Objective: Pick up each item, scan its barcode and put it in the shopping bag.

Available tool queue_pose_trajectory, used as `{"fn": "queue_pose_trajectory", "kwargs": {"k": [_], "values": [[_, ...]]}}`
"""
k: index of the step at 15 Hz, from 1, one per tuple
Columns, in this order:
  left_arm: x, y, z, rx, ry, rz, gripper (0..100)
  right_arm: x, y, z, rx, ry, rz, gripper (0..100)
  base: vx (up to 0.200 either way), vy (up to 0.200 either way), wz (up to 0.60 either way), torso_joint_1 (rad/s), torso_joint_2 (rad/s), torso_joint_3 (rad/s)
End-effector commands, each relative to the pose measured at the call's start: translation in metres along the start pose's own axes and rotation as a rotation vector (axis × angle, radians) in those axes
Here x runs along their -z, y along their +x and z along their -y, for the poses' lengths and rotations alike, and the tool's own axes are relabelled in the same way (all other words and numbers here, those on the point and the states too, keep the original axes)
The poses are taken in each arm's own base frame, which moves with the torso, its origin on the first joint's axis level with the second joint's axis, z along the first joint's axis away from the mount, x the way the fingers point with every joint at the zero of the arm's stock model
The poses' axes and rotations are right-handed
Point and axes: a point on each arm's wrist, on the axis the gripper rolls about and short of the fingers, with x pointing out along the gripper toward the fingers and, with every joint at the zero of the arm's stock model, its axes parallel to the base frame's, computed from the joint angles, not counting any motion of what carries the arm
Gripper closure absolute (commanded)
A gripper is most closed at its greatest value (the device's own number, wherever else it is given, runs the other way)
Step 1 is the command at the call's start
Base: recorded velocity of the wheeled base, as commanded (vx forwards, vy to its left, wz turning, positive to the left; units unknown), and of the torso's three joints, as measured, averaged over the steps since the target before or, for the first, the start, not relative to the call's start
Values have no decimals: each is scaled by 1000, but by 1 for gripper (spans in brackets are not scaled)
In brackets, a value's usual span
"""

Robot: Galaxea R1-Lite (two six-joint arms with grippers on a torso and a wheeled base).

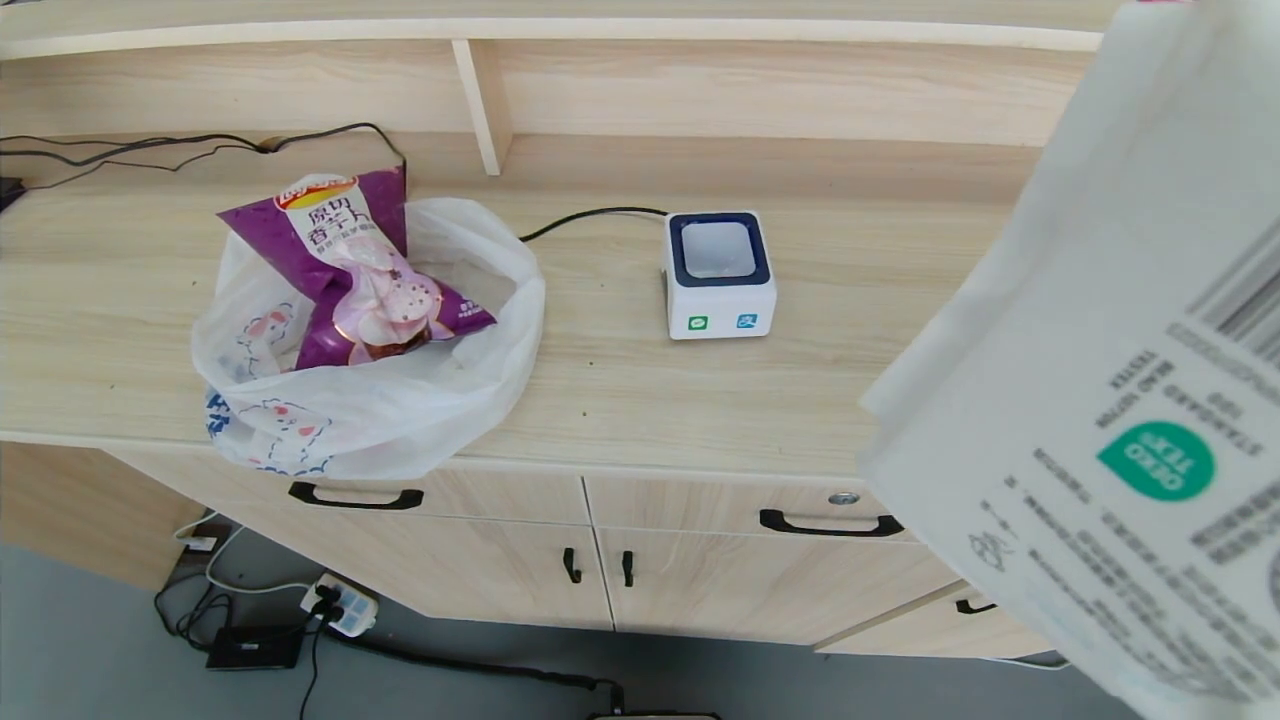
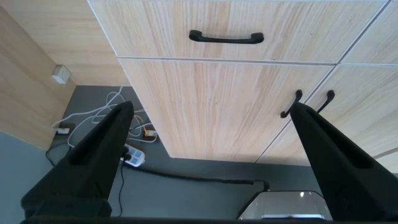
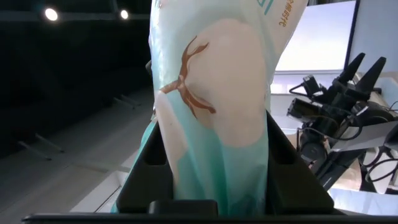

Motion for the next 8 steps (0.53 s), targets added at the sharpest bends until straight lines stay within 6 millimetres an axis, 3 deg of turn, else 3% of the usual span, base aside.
{"fn": "queue_pose_trajectory", "kwargs": {"k": [1,5,6,7,8], "values": [[0,0,0,0,0,0,0,-2,5,5,21,21,-2,100,0,0,0,0,0,0],[0,0,0,0,-3,0,0,-4,6,8,39,-16,16,100,0,0,0,0,0,0],[0,0,0,0,-3,0,0,-10,8,17,103,-123,56,100,0,0,0,0,0,0],[0,0,0,0,-3,0,0,-10,8,17,103,-123,56,100,0,0,0,0,0,0],[0,0,0,0,-6,0,0,-20,12,27,215,-365,77,100,0,0,0,0,0,0]]}}
